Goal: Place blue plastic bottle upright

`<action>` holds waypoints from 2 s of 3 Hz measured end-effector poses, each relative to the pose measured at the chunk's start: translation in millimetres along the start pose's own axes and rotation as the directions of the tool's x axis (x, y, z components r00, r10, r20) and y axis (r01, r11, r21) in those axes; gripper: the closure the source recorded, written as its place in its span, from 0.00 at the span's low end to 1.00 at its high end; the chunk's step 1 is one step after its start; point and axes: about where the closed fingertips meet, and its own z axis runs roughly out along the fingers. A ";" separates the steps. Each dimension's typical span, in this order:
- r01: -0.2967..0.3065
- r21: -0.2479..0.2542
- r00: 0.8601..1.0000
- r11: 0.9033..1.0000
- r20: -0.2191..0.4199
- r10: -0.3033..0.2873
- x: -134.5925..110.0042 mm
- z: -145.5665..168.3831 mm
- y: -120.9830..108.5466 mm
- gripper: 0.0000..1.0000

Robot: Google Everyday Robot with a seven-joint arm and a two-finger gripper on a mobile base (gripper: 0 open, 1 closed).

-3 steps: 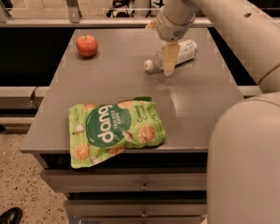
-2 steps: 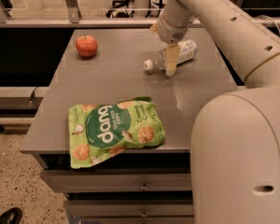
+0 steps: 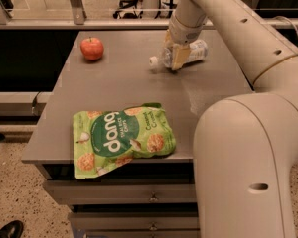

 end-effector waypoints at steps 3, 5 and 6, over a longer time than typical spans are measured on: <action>-0.252 0.067 0.869 0.966 0.455 0.195 -10.5 -102.3 7.3 1.00; -0.434 0.058 0.622 0.899 0.741 0.252 -10.6 -174.1 4.5 1.00; -0.587 -0.049 0.503 0.808 0.760 0.411 12.1 -186.2 8.5 1.00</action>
Offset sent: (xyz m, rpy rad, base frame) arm -0.0267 -0.0123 0.1139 0.3112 0.0211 -0.0269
